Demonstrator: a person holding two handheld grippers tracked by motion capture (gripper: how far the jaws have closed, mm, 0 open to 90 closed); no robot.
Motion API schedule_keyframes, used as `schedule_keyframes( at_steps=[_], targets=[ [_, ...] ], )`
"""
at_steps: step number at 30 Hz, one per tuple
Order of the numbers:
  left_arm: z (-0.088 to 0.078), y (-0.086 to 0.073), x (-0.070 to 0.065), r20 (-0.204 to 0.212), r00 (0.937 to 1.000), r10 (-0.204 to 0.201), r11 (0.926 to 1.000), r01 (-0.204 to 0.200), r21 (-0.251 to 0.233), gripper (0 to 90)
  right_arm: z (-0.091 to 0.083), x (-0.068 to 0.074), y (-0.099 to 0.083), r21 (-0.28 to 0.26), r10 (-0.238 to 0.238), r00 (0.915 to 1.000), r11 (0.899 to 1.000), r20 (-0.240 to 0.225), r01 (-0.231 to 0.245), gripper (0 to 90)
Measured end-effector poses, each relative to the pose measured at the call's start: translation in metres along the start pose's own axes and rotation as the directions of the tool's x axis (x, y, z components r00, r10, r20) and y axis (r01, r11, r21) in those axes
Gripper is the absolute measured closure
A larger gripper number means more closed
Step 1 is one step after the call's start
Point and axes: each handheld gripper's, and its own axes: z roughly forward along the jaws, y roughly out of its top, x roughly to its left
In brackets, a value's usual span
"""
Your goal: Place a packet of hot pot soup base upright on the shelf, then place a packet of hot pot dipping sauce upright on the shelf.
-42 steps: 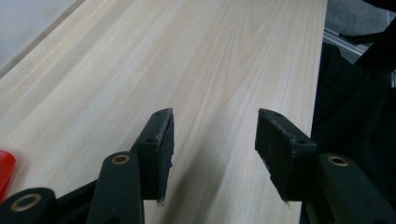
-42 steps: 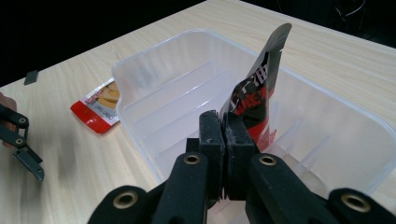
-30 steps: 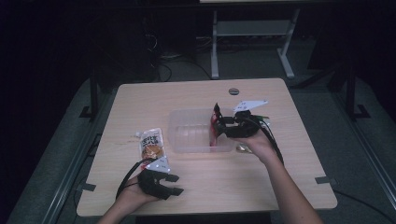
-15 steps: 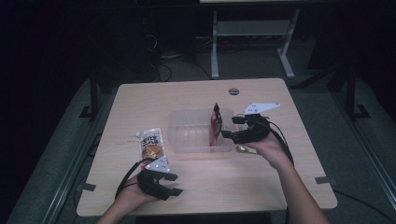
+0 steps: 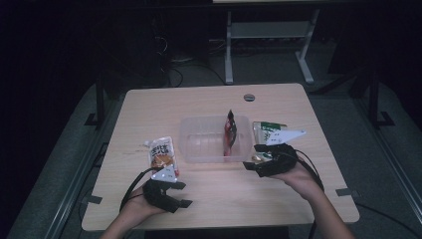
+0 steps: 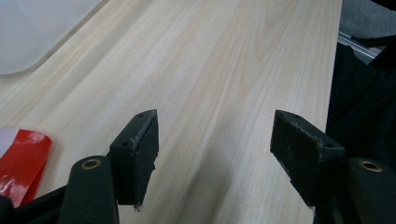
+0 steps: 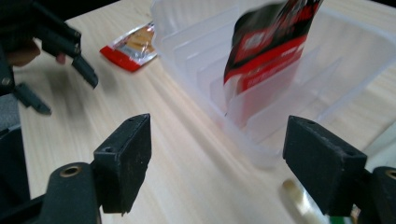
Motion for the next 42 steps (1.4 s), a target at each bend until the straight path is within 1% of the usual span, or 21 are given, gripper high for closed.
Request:
schedule_keyframes(
  at_steps=[4, 8, 11, 13, 15, 21, 22, 23, 24, 27, 28, 29, 31, 32, 33, 34, 35, 37, 40, 41, 42],
  targets=[
    [-0.001, 0.0, 0.0, -0.008, 1.0, -0.004, 1.0, 0.004, 0.003, 32.3, -0.001, 0.006, -0.012, 0.02, 0.008, 0.9999, 1.0, -0.015, -0.007, 23.6],
    [0.0, 0.0, 0.0, -0.009, 0.9999, -0.005, 1.0, 0.005, 0.0, 32.4, 0.004, 0.016, -0.023, 0.06, 0.005, 0.999, 0.998, -0.045, -0.003, 23.7],
    [-0.001, 0.0, 0.0, -0.011, 0.9999, -0.005, 1.0, 0.005, 0.002, 32.5, 0.01, 0.021, -0.031, 0.086, 0.008, 0.9975, 0.996, -0.07, -0.002, 23.8],
    [-0.001, 0.0, 0.001, -0.014, 0.9999, -0.003, 1.0, 0.003, 0.002, 32.7, 0.015, 0.022, -0.034, 0.117, -0.009, 0.9968, 0.993, -0.079, 0.018, 23.9],
    [-0.002, 0.0, 0.001, -0.019, 0.9998, 0.0, 1.0, 0.0, 0.001, 32.9, 0.02, 0.023, -0.035, 0.134, -0.006, 0.9958, 0.991, -0.091, 0.018, 23.9],
    [-0.003, 0.001, 0.002, -0.024, 0.9997, -0.002, 1.0, 0.002, 0.0, 33.3, 0.022, 0.024, -0.035, 0.14, -0.009, 0.9956, 0.99, -0.093, 0.022, 23.9],
    [-0.004, 0.001, 0.003, -0.029, 0.9996, 0.005, 1.0, -0.005, 0.004, 33.5, 0.021, 0.024, -0.035, 0.139, -0.009, 0.9957, 0.99, -0.093, 0.022, 23.9],
    [-0.004, 0.001, 0.003, -0.031, 0.9995, 0.003, 1.0, -0.003, 0.003, 33.8, 0.021, 0.024, -0.035, 0.143, 0.0, 0.9956, 0.99, -0.093, 0.013, 23.9],
    [-0.005, 0.002, 0.004, -0.034, 0.9994, 0.004, 1.0, -0.004, 0.0, 33.9, 0.021, 0.023, -0.036, 0.141, -0.01, 0.9957, 0.99, -0.093, 0.023, 23.9],
    [-0.01, 0.003, 0.007, -0.057, 0.9983, -0.009, 0.9999, 0.008, -0.011, 36.0, 0.022, 0.022, -0.036, 0.142, -0.008, 0.9959, 0.99, -0.09, 0.021, 23.9],
    [-0.011, 0.003, 0.008, -0.069, 0.9975, -0.018, 0.9997, 0.017, -0.018, 38.0, 0.022, 0.022, -0.036, 0.141, -0.01, 0.9958, 0.99, -0.091, 0.023, 23.9],
    [-0.013, 0.004, 0.01, -0.077, 0.9969, -0.017, 0.9997, 0.016, -0.018, 40.9, 0.022, 0.022, -0.036, 0.14, -0.011, 0.9958, 0.99, -0.09, 0.024, 23.9],
    [-0.018, 0.004, 0.016, -0.106, 0.994, -0.027, 0.9992, 0.024, -0.03, 43.7, 0.022, 0.022, -0.036, 0.141, -0.01, 0.9959, 0.99, -0.09, 0.023, 23.9],
    [-0.02, 0.004, 0.02, -0.123, 0.992, -0.029, 0.9993, 0.025, -0.028, 47.6, 0.022, 0.022, -0.036, 0.142, -0.01, 0.9959, 0.99, -0.09, 0.022, 23.9],
    [-0.022, 0.004, 0.023, -0.139, 0.9897, -0.036, 0.9989, 0.031, -0.035, 49.1, 0.022, 0.022, -0.036, 0.142, -0.01, 0.9959, 0.99, -0.09, 0.023, 23.9],
    [-0.022, 0.004, 0.026, -0.146, 0.9882, -0.047, 0.998, 0.04, -0.049, 53.8, 0.023, 0.022, -0.036, 0.146, -0.01, 0.9963, 0.989, -0.085, 0.022, 23.9],
    [-0.024, 0.004, 0.03, -0.151, 0.9862, -0.068, 0.9967, 0.06, -0.055, 53.8, 0.023, 0.022, -0.036, 0.146, -0.01, 0.9963, 0.989, -0.085, 0.022, 23.9],
    [-0.026, 0.004, 0.036, -0.174, 0.9805, -0.09, 0.9945, 0.079, -0.069, 57.2, 0.023, 0.022, -0.036, 0.15, -0.01, 0.9967, 0.988, -0.08, 0.022, 23.9],
    [-0.03, 0.005, 0.047, -0.209, 0.9736, -0.092, 0.9942, 0.078, -0.073, 64.2, 0.024, 0.022, -0.036, 0.149, -0.011, 0.9967, 0.989, -0.081, 0.023, 23.9],
    [-0.03, 0.005, 0.05, -0.219, 0.9705, -0.101, 0.9931, 0.085, -0.082, 67.3, 0.024, 0.022, -0.036, 0.15, -0.01, 0.9967, 0.988, -0.081, 0.022, 23.9],
    [-0.031, 0.005, 0.054, -0.216, 0.9692, -0.118, 0.9904, 0.099, -0.097, 71.3, 0.024, 0.022, -0.036, 0.15, -0.01, 0.9966, 0.988, -0.081, 0.023, 23.9]
  ],
)
